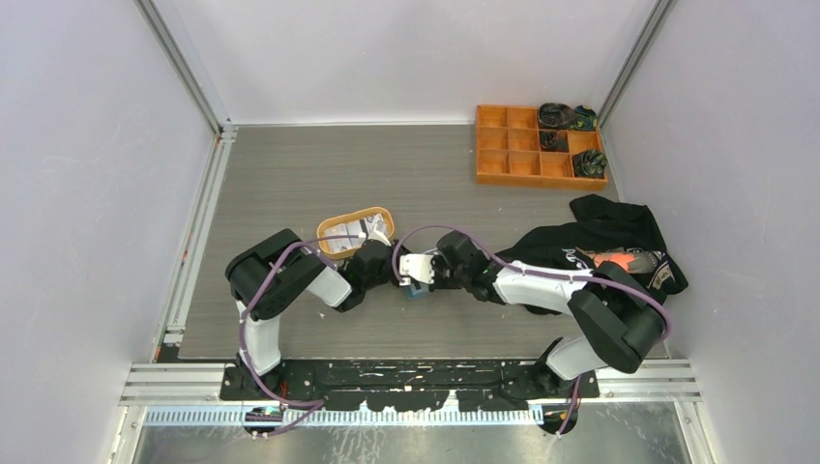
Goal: Put the credit cards into the card holder
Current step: Insert the credit card into the card holder.
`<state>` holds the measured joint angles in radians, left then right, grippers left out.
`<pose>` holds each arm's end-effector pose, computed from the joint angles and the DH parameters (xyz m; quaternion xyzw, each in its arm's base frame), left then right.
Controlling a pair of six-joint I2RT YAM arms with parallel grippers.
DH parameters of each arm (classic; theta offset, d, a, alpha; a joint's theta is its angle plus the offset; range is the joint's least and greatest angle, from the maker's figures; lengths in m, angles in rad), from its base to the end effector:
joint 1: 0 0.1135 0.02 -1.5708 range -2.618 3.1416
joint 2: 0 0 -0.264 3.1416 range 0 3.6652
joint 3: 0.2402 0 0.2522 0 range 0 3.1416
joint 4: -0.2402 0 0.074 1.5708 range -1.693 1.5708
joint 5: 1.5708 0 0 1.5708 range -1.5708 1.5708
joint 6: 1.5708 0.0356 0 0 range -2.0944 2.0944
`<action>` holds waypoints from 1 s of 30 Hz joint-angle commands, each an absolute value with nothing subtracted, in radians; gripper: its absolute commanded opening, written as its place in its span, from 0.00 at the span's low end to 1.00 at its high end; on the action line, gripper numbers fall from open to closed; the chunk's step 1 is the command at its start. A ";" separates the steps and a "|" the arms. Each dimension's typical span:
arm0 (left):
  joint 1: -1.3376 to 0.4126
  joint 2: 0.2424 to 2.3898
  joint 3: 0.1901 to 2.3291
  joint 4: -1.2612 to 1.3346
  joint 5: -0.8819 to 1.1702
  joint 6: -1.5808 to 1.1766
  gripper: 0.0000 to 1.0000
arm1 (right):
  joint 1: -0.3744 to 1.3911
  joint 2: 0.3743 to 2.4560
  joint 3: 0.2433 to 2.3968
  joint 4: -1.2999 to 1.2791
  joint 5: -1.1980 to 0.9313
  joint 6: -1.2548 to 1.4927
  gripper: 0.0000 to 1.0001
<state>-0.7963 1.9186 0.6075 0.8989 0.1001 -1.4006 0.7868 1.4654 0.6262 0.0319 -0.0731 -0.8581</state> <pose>0.2290 -0.2392 0.0965 -0.2226 0.8061 -0.5059 0.2115 0.1932 0.1974 0.1547 -0.6889 0.6211 0.0206 0.3733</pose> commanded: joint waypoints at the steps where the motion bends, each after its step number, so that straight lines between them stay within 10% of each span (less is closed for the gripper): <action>1: -0.790 1.943 0.596 0.870 0.112 -1.371 0.20 | 0.748 1.409 0.657 0.006 -0.084 -0.851 0.01; 17: -0.784 1.724 0.571 0.802 0.140 -1.146 0.21 | 0.473 1.395 0.895 -0.386 -0.563 -0.461 0.15; 30: -0.784 1.151 0.439 0.432 -0.058 -0.709 0.20 | 0.429 1.568 1.143 -0.666 -0.524 -0.325 0.19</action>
<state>-0.7898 1.3552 0.4778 0.6056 0.0780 -0.9260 0.4343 1.5848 1.0954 -0.5926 -0.5323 -0.3691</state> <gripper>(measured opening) 0.199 0.187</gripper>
